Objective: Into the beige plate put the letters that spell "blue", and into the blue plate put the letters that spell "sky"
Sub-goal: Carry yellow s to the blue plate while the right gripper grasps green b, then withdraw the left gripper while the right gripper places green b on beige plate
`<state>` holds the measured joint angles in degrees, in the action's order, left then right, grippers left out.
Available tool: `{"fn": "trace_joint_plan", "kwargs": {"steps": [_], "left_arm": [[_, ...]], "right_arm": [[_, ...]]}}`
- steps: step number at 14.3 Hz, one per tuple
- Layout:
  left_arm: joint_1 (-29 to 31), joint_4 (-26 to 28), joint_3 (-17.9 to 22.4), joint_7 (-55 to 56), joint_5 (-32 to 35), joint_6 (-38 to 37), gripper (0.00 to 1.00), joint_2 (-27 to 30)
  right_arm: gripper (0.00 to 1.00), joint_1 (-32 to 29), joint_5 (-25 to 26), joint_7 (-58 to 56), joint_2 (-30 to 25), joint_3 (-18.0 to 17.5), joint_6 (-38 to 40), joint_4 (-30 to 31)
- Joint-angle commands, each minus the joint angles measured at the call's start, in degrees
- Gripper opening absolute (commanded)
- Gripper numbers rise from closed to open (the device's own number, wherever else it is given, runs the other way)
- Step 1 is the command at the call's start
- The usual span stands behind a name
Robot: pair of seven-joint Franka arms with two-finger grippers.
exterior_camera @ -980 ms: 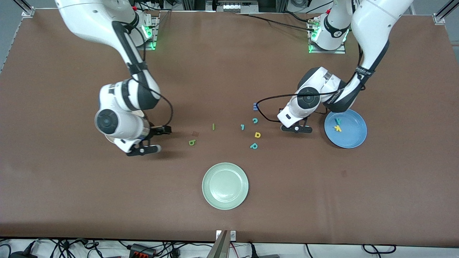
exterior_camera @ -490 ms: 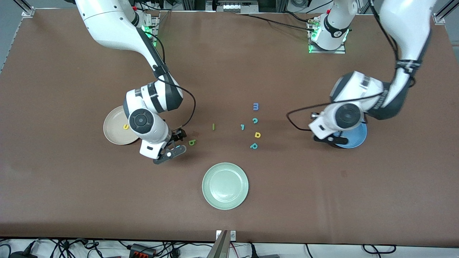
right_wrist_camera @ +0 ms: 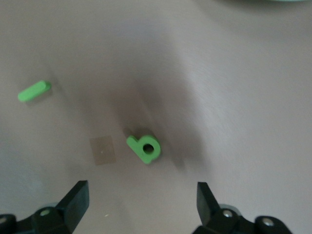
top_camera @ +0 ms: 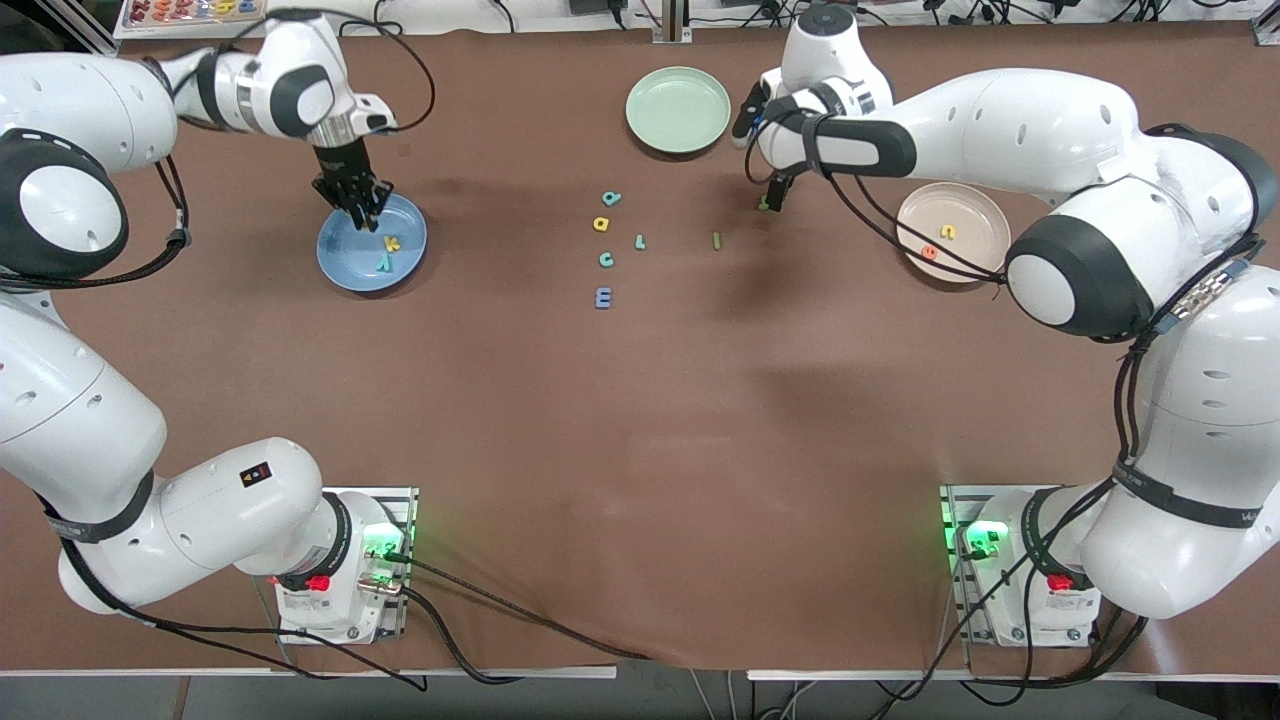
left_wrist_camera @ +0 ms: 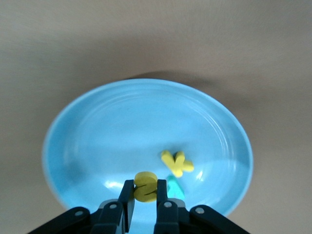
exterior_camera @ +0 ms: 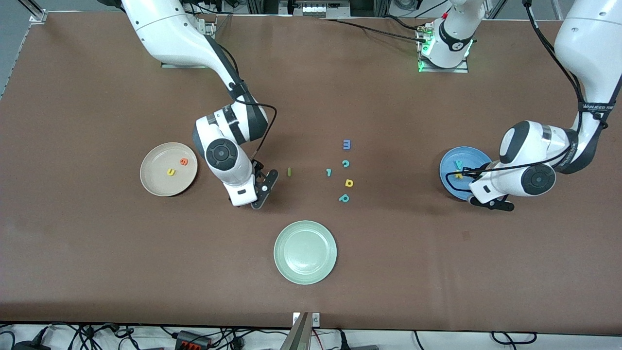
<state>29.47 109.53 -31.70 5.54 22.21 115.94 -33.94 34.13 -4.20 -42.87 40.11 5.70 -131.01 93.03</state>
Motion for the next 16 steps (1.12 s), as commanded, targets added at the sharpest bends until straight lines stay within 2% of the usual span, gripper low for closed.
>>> {"fn": "trace_joint_plan", "kwargs": {"steps": [1, 2, 5, 7, 8, 9, 12, 14, 16], "left_arm": [[0.5, 2.54, -0.64, -0.44, 1.17, 1.92, 0.46, 1.33], [0.67, 2.45, -0.64, -0.26, 1.17, 1.92, 0.99, 1.42], [1.2, 2.18, -0.9, -0.09, 1.17, 1.22, 1.0, 1.94], [0.76, 0.35, -1.87, 0.18, 1.17, -3.06, 1.0, 3.34], [0.41, -1.06, -3.27, 0.26, 1.08, -6.13, 1.0, 4.13], [0.5, -3.77, -5.54, 0.35, 1.0, -10.25, 1.0, 4.66], [0.76, -14.05, -8.63, -0.7, 0.82, -22.22, 1.0, 5.02], [0.41, -21.51, -12.05, -0.35, 0.82, -27.5, 1.0, 5.28], [0.06, -28.46, -13.64, -0.35, 0.38, -29.89, 1.0, 5.37]], "right_arm": [[0.88, -0.2, 0.43, -11.06, -0.56, -0.07, -5.73, 3.38], [0.86, 0.06, 0.43, -12.83, -0.56, -0.07, -6.36, 3.39], [0.78, 0.41, 0.78, -16.17, -0.38, -0.07, -7.33, 3.39], [0.69, 0.5, 0.78, -20.57, -0.21, 0.01, -8.29, 3.39], [0.69, 0.5, 0.78, -21.63, -0.29, -0.07, -8.39, 3.39], [0.69, 0.5, 0.78, -22.34, -0.03, 0.01, -8.56, 3.21], [0.69, 0.59, 0.86, -23.74, 1.37, -0.07, -10.84, 3.13], [0.69, 0.68, 0.86, -23.84, 1.64, -0.07, -11.29, 3.13], [0.69, 1.2, 0.86, -23.84, 1.9, 0.01, -11.38, 3.12]]}}
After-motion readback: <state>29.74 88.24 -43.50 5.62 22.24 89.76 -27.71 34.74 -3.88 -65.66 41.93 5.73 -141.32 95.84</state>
